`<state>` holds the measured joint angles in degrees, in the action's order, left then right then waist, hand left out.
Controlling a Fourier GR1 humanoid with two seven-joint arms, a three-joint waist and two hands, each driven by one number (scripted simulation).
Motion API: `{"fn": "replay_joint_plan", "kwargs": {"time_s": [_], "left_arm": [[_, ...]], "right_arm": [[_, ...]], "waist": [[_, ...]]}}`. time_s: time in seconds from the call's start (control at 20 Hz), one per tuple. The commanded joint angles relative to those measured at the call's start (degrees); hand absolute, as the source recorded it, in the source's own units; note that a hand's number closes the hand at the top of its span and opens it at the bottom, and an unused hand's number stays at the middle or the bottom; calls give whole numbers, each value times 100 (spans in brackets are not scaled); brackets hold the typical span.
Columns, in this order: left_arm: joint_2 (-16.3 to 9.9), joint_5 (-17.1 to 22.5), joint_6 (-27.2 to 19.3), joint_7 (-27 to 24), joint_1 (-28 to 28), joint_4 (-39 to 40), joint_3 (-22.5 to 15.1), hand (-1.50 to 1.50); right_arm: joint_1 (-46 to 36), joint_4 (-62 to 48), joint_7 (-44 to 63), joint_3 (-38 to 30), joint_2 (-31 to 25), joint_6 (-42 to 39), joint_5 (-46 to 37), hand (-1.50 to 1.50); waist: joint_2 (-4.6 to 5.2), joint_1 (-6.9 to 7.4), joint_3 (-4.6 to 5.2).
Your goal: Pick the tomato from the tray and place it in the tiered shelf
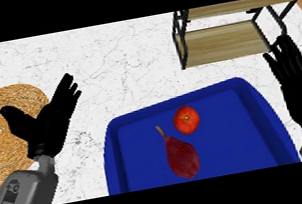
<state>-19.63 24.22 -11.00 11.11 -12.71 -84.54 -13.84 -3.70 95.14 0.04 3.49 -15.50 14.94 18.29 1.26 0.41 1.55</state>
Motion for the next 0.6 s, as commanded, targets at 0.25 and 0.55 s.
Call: {"fn": "replay_joint_plan", "kwargs": {"time_s": [0.25, 0.55], "left_arm": [[-453, -253, -130, 84, 761, 683, 253, 0], [-136, -122, 130, -54, 782, 1103, 245, 0]], "right_arm": [[-1330, -387, -872, -89, -1405, -1811, -293, 150], [-1854, -3049, -1004, 238, -1394, -2317, -921, -150]], "waist": [[-56, 292, -165], [-56, 152, -161]]}}
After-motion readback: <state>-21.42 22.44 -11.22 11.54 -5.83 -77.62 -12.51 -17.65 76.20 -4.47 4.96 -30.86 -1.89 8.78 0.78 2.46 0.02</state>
